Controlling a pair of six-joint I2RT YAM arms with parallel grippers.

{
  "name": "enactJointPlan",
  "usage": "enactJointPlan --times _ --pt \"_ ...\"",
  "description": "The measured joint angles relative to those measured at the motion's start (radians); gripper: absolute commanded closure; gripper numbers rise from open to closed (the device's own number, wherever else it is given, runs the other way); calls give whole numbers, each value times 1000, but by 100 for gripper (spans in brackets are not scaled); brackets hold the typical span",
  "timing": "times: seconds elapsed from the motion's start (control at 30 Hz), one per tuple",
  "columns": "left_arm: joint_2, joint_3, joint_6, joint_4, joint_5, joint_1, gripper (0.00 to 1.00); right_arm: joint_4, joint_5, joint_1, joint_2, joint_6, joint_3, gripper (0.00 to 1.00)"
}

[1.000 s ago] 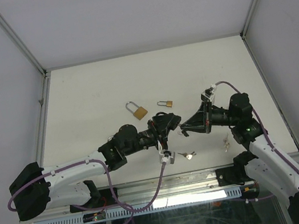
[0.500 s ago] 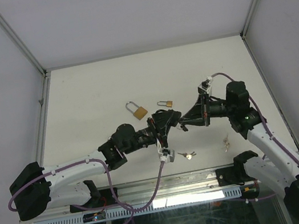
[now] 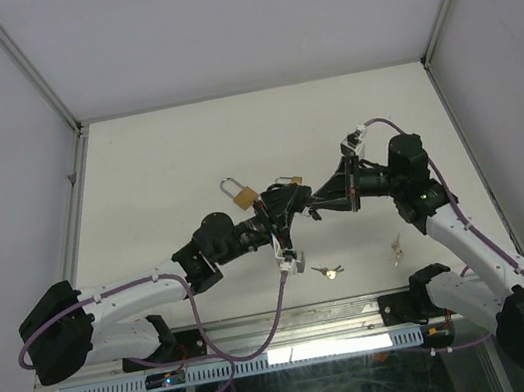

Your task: Unlock with the key

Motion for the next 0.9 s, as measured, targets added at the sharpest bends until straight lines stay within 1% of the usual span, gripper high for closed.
enactJointPlan --times 0.03,0.1,0.13,0.2,0.33,0.4,0.43,0.47,0.5,0.57,0.63,0.73,0.83,0.9 --pt "0 0 -1 -1 -1 2 100 6 2 3 4 1 2 88" --pt "-3 0 -2 -13 -4 4 100 2 6 5 6 -4 5 69" --pt "-8 0 -6 -28 2 3 100 -5 11 6 5 -10 6 63" --pt "-24 3 -13 -82 14 -1 100 -36 8 14 0 -36 18 51" --pt "-67 25 -23 -221 22 -20 100 -122 5 18 -29 -91 38 39" --pt "-89 44 -28 -305 21 -37 100 -171 14 -1 -55 -118 40 27" --pt "-99 56 -32 -352 21 -47 100 -199 18 -11 -69 -131 42 17" --pt "-106 68 -35 -389 21 -55 100 -222 25 -18 -82 -143 44 4" --pt "-111 83 -42 -428 21 -64 100 -259 29 -26 -96 -165 48 1" --pt "-113 122 -60 -512 21 -77 100 -330 27 -37 -117 -209 58 0" --pt "-114 165 -82 -600 20 -79 100 -447 13 -47 -125 -294 90 0" --pt "-109 262 -109 -800 19 -81 100 -671 -8 -70 -104 -482 182 0" --pt "-28 468 -165 -1096 23 -80 100 -859 -1 -78 -62 -696 302 1" --pt "51 610 -215 -1270 37 -79 100 -914 8 -77 -47 -792 363 1"
